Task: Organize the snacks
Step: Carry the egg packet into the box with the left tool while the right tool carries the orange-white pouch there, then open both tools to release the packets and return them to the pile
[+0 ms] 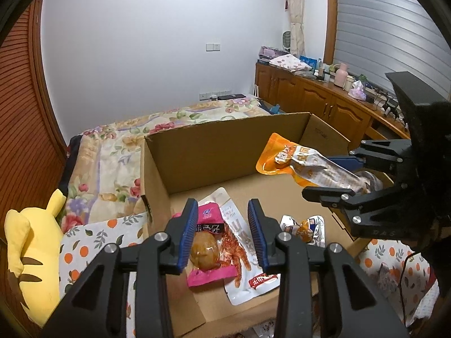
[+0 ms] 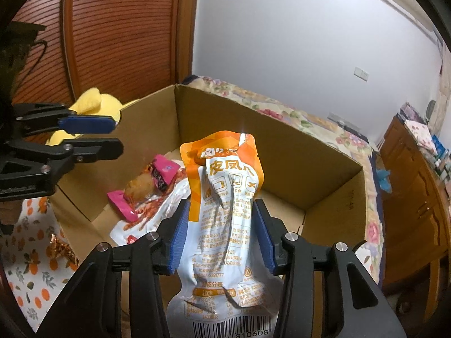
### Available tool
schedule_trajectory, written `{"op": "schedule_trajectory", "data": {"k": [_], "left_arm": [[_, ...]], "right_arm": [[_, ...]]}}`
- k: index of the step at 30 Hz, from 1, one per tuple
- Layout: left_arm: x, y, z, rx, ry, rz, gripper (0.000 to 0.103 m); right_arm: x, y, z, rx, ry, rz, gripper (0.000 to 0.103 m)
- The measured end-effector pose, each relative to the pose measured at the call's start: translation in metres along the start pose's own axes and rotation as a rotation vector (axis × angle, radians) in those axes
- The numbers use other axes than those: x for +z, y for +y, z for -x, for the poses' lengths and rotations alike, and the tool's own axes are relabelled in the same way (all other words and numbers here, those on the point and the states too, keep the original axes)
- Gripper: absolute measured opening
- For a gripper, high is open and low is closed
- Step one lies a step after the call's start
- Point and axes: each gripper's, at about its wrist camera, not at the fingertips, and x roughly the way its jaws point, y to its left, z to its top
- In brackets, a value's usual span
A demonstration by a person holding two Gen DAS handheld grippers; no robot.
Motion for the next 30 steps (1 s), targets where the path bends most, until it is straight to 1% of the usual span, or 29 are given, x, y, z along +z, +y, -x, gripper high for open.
{"op": "schedule_trajectory", "data": {"k": [7, 13, 15, 16, 17, 20, 22, 23, 24, 26, 28, 29, 30], "left_arm": [[-0.004, 0.0, 0.014, 0.001, -0.017, 0.003, 0.038], [-0.009, 0.0, 0.025, 0.0, -0.026, 0.001, 0.039], [-0.011, 0.0, 0.026, 0.001, -0.026, 0.002, 0.041], [-0.011, 0.001, 0.028, 0.0, -0.027, 0.005, 0.042], [-0.012, 0.001, 0.029, 0.0, -0.027, 0.007, 0.043], [-0.015, -0.001, 0.033, 0.005, -0.029, 0.009, 0.047], [-0.017, -0.001, 0.038, -0.001, -0.031, 0.016, 0.048], [-0.019, -0.002, 0.04, -0.003, -0.032, 0.019, 0.05], [-0.02, -0.003, 0.044, -0.005, -0.034, 0.023, 0.055], [-0.024, -0.006, 0.053, -0.01, -0.045, 0.027, 0.057], [-0.029, -0.009, 0.06, -0.01, -0.051, 0.026, 0.063], [-0.032, -0.011, 0.064, -0.012, -0.059, 0.025, 0.073], [-0.035, -0.012, 0.068, -0.016, -0.067, 0.026, 0.076]], "right_arm": [[0.006, -0.006, -0.001, 0.007, 0.004, -0.042, 0.053], [0.006, -0.011, -0.002, 0.015, 0.011, -0.07, 0.054], [0.006, -0.011, -0.002, 0.01, 0.013, -0.076, 0.055], [0.006, -0.011, -0.002, 0.008, 0.015, -0.08, 0.058], [0.006, -0.011, -0.002, 0.008, 0.014, -0.081, 0.064], [0.008, -0.011, 0.0, 0.0, 0.005, -0.088, 0.067], [0.008, -0.011, 0.004, 0.011, -0.005, -0.095, 0.067], [0.007, -0.011, 0.007, 0.015, -0.015, -0.102, 0.067], [0.005, -0.01, 0.013, 0.024, -0.03, -0.11, 0.067], [0.002, -0.009, 0.028, 0.033, -0.058, -0.125, 0.067], [-0.003, -0.007, 0.044, 0.033, -0.078, -0.128, 0.067], [-0.005, -0.005, 0.05, 0.034, -0.086, -0.129, 0.067], [-0.009, -0.004, 0.059, 0.034, -0.096, -0.133, 0.067]]}}
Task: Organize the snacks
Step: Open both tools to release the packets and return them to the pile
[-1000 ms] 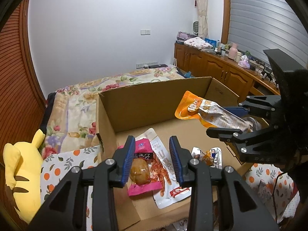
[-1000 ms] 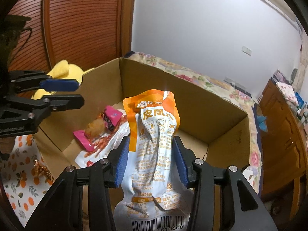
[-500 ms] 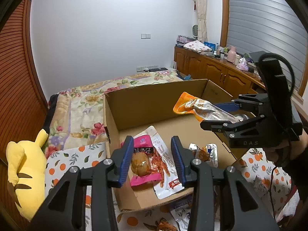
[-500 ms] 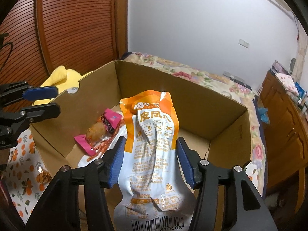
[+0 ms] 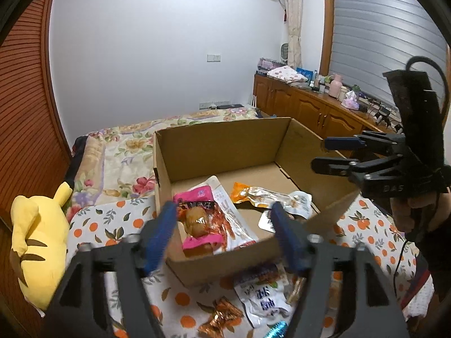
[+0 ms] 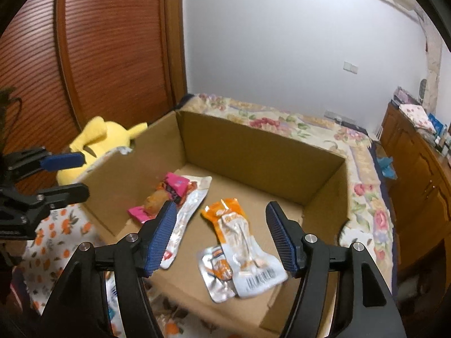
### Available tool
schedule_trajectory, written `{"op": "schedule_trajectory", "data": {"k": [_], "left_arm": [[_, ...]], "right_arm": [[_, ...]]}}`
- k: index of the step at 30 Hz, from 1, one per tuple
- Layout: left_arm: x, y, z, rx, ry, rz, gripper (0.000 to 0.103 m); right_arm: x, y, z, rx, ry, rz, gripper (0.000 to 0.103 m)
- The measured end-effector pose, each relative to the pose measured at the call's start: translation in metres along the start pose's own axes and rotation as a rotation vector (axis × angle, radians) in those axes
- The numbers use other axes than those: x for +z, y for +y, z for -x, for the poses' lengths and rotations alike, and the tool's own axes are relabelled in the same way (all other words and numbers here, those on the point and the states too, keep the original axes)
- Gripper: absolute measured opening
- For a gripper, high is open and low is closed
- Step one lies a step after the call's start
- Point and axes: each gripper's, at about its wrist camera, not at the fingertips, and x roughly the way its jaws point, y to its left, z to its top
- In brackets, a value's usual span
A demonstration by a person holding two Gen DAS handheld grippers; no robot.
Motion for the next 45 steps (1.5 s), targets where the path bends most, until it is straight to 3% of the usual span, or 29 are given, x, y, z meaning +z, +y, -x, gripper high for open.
{"op": "schedule_trajectory", "data": {"k": [7, 14, 30, 45], "left_arm": [[-0.025, -0.014, 0.015, -0.011, 0.007, 0.003, 0.079], [-0.062, -0.026, 0.011, -0.033, 0.05, 0.022, 0.079], [-0.124, -0.033, -0.019, -0.034, 0.173, 0.03, 0.079], [-0.123, -0.038, -0.038, -0.028, 0.206, 0.016, 0.079]], "right_arm": [[-0.03, 0.009, 0.044, 0.004, -0.023, -0.009, 0.067], [-0.068, 0.018, 0.059, 0.019, 0.002, -0.026, 0.067], [-0.141, 0.051, 0.015, 0.062, 0.14, -0.066, 0.067], [-0.157, 0.067, -0.021, 0.077, 0.218, -0.054, 0.068]]}}
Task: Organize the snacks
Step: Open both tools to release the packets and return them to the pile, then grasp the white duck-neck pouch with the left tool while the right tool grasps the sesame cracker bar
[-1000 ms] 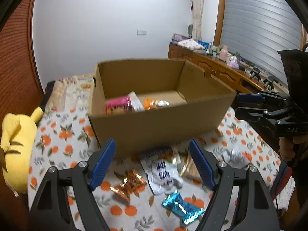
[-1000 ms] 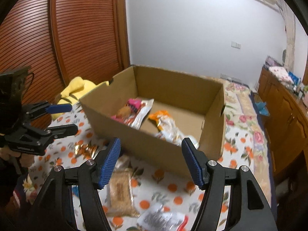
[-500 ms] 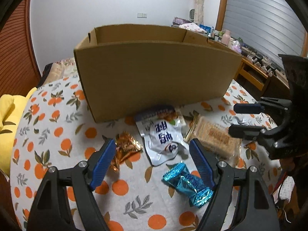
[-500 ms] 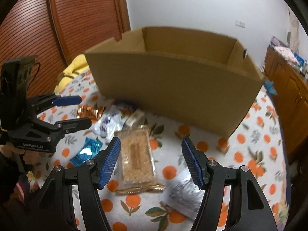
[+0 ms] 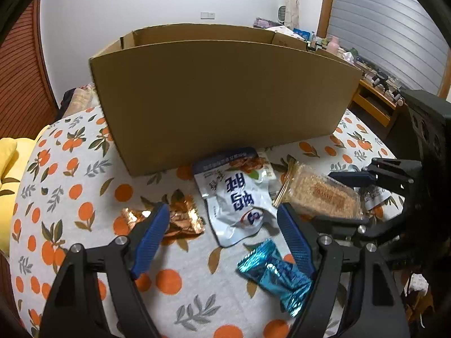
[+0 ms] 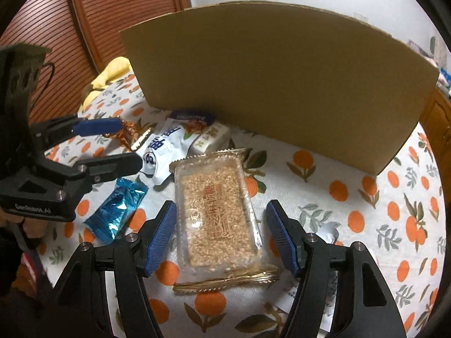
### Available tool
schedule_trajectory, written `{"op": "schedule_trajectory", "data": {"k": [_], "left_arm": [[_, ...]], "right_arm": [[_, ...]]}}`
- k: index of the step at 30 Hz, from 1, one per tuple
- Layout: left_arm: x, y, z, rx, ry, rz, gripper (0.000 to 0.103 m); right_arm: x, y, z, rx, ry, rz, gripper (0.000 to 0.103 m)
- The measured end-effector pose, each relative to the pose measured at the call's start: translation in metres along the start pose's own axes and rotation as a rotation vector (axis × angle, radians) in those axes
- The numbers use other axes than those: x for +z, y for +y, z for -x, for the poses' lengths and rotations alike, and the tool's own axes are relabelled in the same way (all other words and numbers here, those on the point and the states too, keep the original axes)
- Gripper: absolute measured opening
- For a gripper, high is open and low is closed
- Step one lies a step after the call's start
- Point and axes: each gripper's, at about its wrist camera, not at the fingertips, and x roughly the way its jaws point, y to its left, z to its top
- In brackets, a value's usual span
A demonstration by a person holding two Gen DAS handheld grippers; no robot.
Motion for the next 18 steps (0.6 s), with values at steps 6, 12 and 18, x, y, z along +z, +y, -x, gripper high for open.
{"op": "schedule_trajectory", "data": {"k": [6, 12, 18], "left_arm": [[0.009, -0.008, -0.008, -0.003, 0.012, -0.012, 0.078], [0.015, -0.014, -0.018, -0.011, 0.031, -0.028, 0.077], [0.019, -0.015, -0.033, 0.011, 0.068, -0.03, 0.076]], "right_arm": [[-0.007, 0.002, 0.006, -0.034, -0.006, 0.01, 0.05], [-0.018, -0.003, 0.015, -0.036, -0.021, -0.013, 0.051], [-0.022, 0.002, 0.014, -0.07, -0.029, 0.02, 0.054]]}}
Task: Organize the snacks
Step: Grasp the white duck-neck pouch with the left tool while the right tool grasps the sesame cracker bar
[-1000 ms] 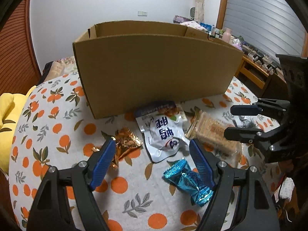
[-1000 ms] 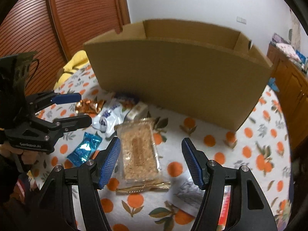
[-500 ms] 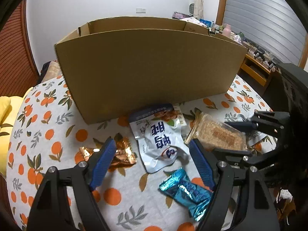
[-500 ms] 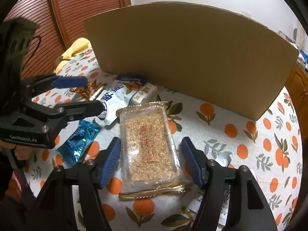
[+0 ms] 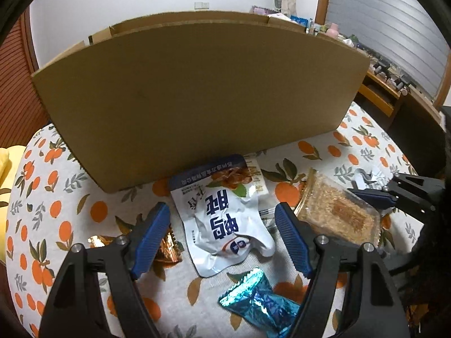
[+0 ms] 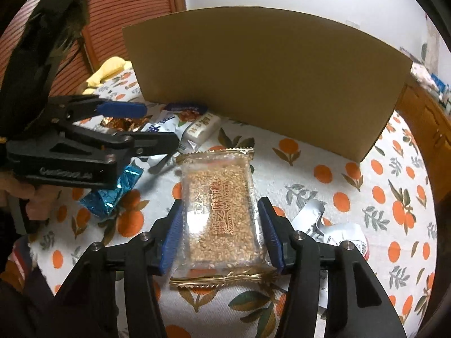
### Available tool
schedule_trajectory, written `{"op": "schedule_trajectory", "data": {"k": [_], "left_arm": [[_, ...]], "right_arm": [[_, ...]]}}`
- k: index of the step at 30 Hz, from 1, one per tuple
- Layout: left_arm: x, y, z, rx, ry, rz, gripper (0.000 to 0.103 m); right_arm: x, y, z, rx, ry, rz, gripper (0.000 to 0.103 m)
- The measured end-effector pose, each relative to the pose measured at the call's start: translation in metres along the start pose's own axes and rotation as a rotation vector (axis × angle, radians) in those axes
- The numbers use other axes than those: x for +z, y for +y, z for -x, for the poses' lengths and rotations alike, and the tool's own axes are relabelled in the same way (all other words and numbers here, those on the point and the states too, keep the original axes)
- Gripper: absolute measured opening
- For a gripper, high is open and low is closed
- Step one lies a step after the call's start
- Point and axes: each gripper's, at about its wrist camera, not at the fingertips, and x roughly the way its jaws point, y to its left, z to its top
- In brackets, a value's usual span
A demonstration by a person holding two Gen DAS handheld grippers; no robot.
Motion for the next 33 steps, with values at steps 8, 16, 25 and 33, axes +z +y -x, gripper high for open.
{"op": "schedule_trajectory", "data": {"k": [8, 16, 25, 33], "left_arm": [[0.001, -0.001, -0.011, 0.01, 0.025, 0.0, 0.076], [0.004, -0.001, -0.011, 0.003, 0.022, 0.006, 0.064], [0.0, -0.001, -0.004, -0.009, 0.019, 0.002, 0.057], [-0.005, -0.003, 0.017, -0.009, -0.027, -0.001, 0.057]], "right_arm": [[-0.002, 0.009, -0.002, -0.003, -0.005, 0.005, 0.056], [-0.002, 0.01, -0.001, -0.011, -0.007, 0.007, 0.056], [-0.002, 0.01, -0.002, -0.012, -0.007, 0.005, 0.057], [-0.002, 0.01, -0.002, -0.012, -0.007, 0.005, 0.057]]}}
